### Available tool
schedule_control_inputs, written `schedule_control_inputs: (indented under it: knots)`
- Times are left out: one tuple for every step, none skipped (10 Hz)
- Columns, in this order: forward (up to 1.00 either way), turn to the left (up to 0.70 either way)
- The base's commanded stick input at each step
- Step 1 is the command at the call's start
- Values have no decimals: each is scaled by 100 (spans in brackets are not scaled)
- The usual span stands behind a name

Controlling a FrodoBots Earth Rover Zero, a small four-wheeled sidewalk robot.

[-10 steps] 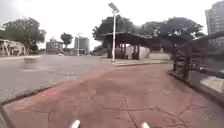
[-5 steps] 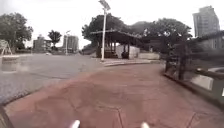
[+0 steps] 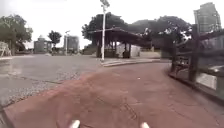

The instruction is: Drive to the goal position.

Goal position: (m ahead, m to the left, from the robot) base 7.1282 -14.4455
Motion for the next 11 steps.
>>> schedule_control_inputs:
  knots:
    - [70,-1]
    - [70,0]
    - [70,0]
    - [70,0]
    - [70,0]
    - [70,0]
    - [70,-35]
    - [70,-22]
    - [70,0]
    - [70,0]
    - [70,0]
